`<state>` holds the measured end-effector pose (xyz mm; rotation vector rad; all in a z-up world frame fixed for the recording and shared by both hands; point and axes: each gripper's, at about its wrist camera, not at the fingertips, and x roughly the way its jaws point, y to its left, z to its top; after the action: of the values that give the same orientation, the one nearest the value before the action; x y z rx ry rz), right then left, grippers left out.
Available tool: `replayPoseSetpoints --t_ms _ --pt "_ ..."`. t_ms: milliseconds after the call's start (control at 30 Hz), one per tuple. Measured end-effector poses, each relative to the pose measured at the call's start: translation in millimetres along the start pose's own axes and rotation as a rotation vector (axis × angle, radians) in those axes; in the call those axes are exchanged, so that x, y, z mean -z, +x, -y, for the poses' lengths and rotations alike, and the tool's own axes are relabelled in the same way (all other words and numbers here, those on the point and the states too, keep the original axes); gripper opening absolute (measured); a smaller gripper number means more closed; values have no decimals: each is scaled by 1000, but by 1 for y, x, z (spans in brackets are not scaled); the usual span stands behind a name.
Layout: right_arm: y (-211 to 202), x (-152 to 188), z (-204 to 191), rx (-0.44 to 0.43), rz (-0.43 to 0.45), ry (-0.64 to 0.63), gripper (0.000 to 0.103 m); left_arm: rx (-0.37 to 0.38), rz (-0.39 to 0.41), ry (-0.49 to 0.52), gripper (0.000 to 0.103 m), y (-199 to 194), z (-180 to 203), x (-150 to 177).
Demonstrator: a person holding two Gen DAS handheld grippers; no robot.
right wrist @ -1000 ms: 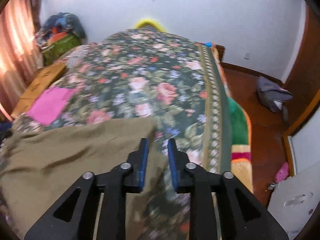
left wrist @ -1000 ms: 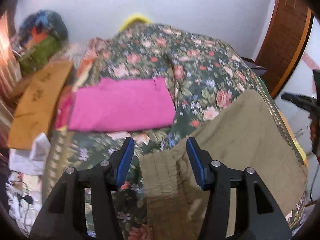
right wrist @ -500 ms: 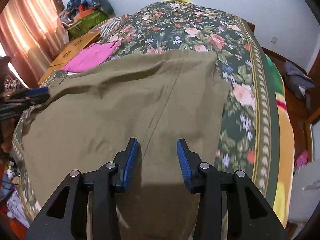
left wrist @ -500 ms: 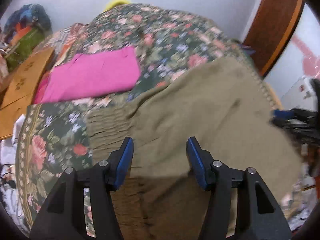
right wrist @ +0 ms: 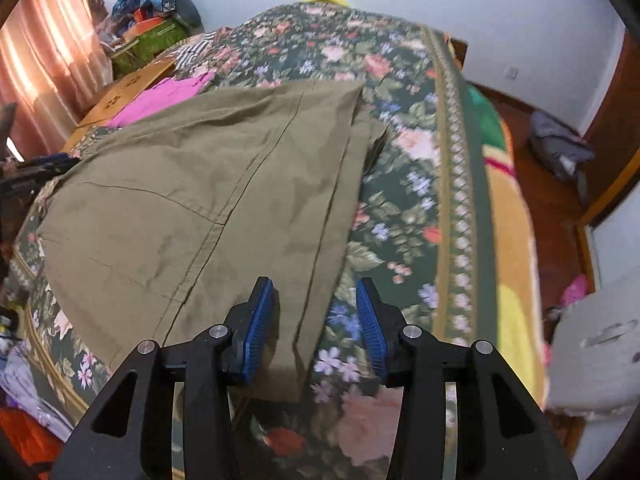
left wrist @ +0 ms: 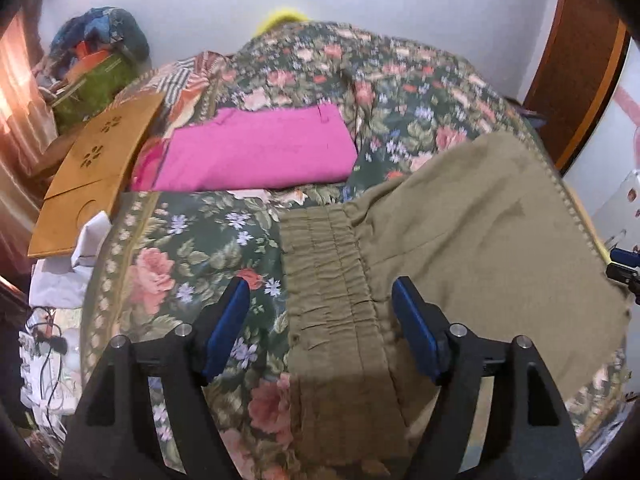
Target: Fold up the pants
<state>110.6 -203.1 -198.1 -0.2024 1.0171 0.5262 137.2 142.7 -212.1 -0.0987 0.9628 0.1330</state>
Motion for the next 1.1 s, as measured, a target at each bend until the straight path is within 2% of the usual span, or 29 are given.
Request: replayPoseSetpoints --t_ms 67,133,200,233,467,667,767,800,833,867,933,1100 --pt "-9 -1 0 -10 30 4 39 20 6 -25 75 -10 -2 1" --pt "-19 -6 -4 -35 69 15 40 49 5 -60 82 -20 -4 6" --pt "-27 -11 -12 -56 109 8 41 79 -2 -95 85 -27 -4 14" --pt "-29 -12 -17 -43 145 40 41 97 -11 -116 87 -31 -3 20" --pt "-30 -22 -58 -113 203 -33 42 195 -69 -236 89 -34 0 58" --pt "-15 -25 -80 -151 192 -67 42 291 -145 -327 89 -19 0 86" --pt "-3 -19 -86 -133 143 -103 42 328 -173 -345 89 -9 3 95" --pt "2 -16 -86 -130 124 -106 42 347 -176 -355 93 -6 3 97" --pt "6 -13 -86 -130 108 -109 43 376 -175 -362 100 -3 2 99" --pt "7 -10 -86 -129 104 -112 47 410 -164 -371 102 -2 1 99" --pt "7 -5 -85 -116 113 -118 51 443 -148 -389 102 -1 -2 99" --pt "8 -6 -87 -123 92 -138 51 557 -113 -466 102 -2 -15 97"
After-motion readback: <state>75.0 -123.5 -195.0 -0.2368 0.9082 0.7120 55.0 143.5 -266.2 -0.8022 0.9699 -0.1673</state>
